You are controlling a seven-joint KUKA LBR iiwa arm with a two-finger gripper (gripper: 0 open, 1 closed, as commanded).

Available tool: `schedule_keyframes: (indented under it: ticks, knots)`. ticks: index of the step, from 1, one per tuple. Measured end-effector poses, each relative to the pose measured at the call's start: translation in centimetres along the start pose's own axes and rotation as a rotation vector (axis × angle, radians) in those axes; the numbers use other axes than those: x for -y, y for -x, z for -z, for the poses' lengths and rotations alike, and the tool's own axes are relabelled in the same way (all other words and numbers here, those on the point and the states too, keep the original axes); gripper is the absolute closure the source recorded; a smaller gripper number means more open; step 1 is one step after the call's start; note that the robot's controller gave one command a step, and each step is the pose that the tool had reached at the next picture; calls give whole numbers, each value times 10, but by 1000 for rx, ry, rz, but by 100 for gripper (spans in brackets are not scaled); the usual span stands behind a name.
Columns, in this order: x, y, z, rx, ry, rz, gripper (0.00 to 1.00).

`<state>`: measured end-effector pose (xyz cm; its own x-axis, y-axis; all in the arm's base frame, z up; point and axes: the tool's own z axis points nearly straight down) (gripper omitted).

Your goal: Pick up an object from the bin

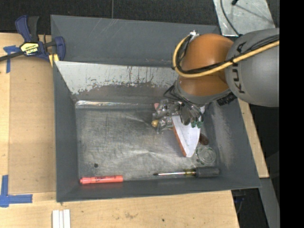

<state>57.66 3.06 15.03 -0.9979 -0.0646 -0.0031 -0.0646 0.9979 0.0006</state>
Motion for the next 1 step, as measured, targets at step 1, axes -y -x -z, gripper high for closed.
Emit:
schedule_keyframes:
  ticks: [1]
  knots:
    - [1, 6, 74, 1, 0, 6, 100]
